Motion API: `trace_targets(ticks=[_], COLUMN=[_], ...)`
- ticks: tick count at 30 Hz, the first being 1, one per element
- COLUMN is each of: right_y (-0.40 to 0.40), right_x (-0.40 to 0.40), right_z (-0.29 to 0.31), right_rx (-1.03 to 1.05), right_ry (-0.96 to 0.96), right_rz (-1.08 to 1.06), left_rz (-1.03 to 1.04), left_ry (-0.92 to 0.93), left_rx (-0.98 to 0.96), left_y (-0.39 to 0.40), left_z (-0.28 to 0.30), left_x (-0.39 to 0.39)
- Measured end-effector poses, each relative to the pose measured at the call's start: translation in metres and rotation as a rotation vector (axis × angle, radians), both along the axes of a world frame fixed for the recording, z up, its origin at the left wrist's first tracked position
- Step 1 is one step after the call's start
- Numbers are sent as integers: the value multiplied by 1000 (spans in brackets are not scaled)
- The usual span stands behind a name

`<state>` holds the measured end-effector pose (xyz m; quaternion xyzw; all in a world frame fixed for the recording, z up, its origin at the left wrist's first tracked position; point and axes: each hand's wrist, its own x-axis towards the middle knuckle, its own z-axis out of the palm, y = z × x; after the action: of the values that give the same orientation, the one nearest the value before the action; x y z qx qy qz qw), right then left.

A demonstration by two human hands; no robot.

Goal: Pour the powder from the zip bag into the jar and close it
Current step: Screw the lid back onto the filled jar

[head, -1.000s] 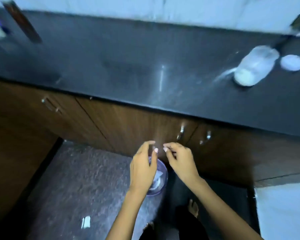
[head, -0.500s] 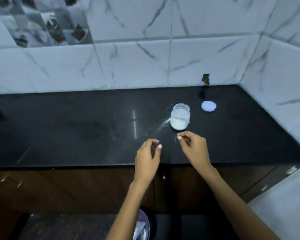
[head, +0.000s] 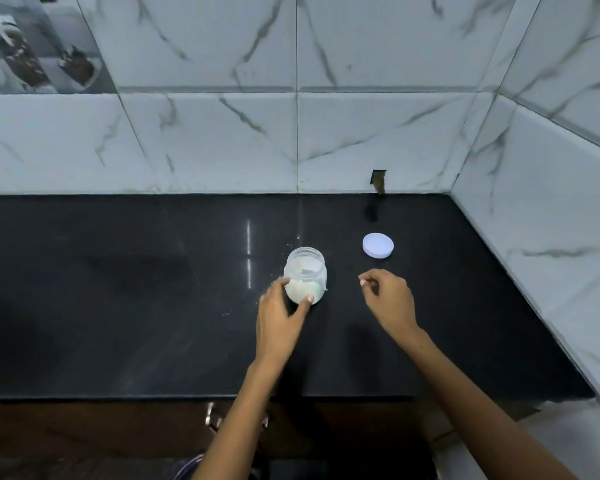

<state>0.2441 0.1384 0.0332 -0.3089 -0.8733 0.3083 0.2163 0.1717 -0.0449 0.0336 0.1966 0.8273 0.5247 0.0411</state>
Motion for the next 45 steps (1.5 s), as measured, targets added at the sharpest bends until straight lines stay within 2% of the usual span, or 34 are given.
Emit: trace_targets(ticks=[6, 12, 16, 20, 23, 25, 29, 32, 34, 36, 39, 41, 45], right_y=[43, 74, 91, 95, 92, 85, 63, 52, 48, 51, 56, 55, 64], right_x=[-39, -74, -93, -101, -104, -105, -107, -108, -108, -111, -117, -120, -120], right_z=[-20, -43, -54, -63, -61, -52, -11, 22, 37, 45, 44, 38, 33], right_rx=[86, 151, 226, 302, 307, 223, -91, -271, -536, -929, -1301, -1351, -1306], right_ry=[-134, -262, -346, -329, -236, -117, 220, 314, 386, 440, 334, 212, 112], right_rz=[-24, -64, -106, -121, -82, -39, 93, 234, 294, 301, 281, 282, 249], left_rz=[14, 27, -40, -67, -79, -79, -72, -63, -62, -54, -46, -45, -44], left_ry=[-124, -101, -9, -11, 13, 33, 38, 42, 64, 62, 30, 27, 1], left_rx=[-64, -137, -101, -77, -65, -75, -65, -44, -44, -41, -31, -33, -17], left_y=[36, 59, 69, 80, 84, 84, 83, 82, 83, 83, 83, 83, 82], left_z=[-17, -33, -38, -36, -34, -35, -36, -38, -39, -39, -41, -44, -49], left_x=[-40, -73, -91, -107, -114, -117, -115, -114, -114, -113, -113, -114, -114])
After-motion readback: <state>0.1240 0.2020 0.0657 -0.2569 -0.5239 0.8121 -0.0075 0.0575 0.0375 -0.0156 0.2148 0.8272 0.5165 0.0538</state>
